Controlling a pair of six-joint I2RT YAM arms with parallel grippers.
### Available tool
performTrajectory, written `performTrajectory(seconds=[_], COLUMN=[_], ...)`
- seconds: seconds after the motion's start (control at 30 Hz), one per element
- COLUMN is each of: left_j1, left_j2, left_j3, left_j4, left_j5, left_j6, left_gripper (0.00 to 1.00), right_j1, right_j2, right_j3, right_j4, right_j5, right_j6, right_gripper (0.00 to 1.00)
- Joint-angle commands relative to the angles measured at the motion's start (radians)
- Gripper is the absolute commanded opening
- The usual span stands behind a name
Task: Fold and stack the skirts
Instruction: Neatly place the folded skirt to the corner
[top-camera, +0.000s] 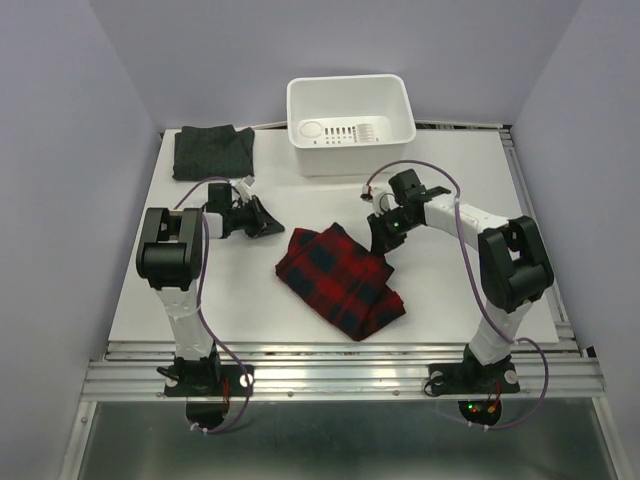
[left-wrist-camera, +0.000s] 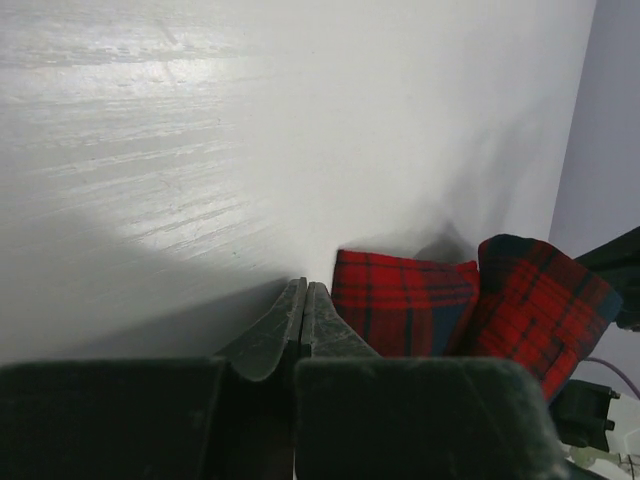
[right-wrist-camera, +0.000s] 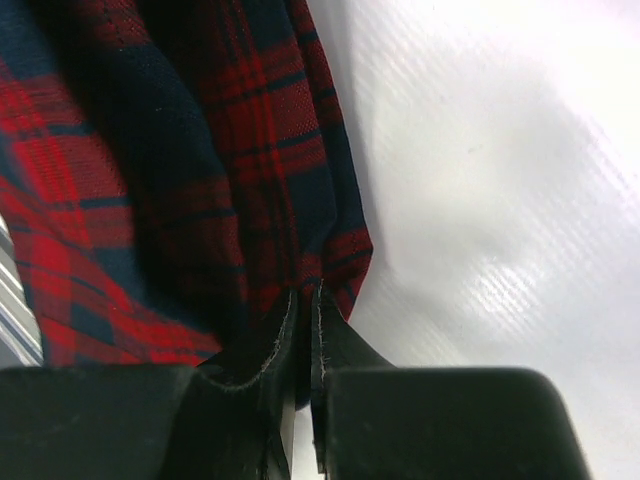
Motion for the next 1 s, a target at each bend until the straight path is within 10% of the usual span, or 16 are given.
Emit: performTrajectory(seconds=[0.0,0.17,0.27,0.4,0.63,0.8,0.97], left_j1=[0.004,0.000,-0.002,-0.008,-0.177,-0.304,-0.301], left_j2=[-0.082,-0.234,-0.382,-0.555,-0.719,-0.583,-0.338], left_j3=[0.009,0.006,0.038,-0.011,-0.215,-0.287,-0.224], left_j4=[0.006,0.001,-0.108,-0.160,-0.016,0.108,0.260], left_j5=[0.037,0.094,0.077,0.096,0.221,0.200,0.200], left_j6=[0.045,0.115,0.226,0.290,0.229,0.095,-0.039], left_gripper=[0.10,0.41,0.48,0.48,0.41,0.34,0.34], right_j1=[0.009,0.009,0.009,0.000,-0.010,-0.010,-0.010], right_j2=[-0.005,0.041,0.057,0.008,-0.189,-0.249,-0.200], right_j3=[-0.009,0.135,0.232,0.284,0.154,-0.067,-0.190], right_j4=[0.041,0.040,0.017,0.016,0.020,0.113,0.158], right_j5=[0.041,0.063,0.093,0.218,0.021,-0.339,-0.299], right_j6=[-0.010,0.017,0.022,0.036,0.189,0.364,0.344], right_gripper=[0.03,0.21,0.69,0.95,0.79,0.58,0.57])
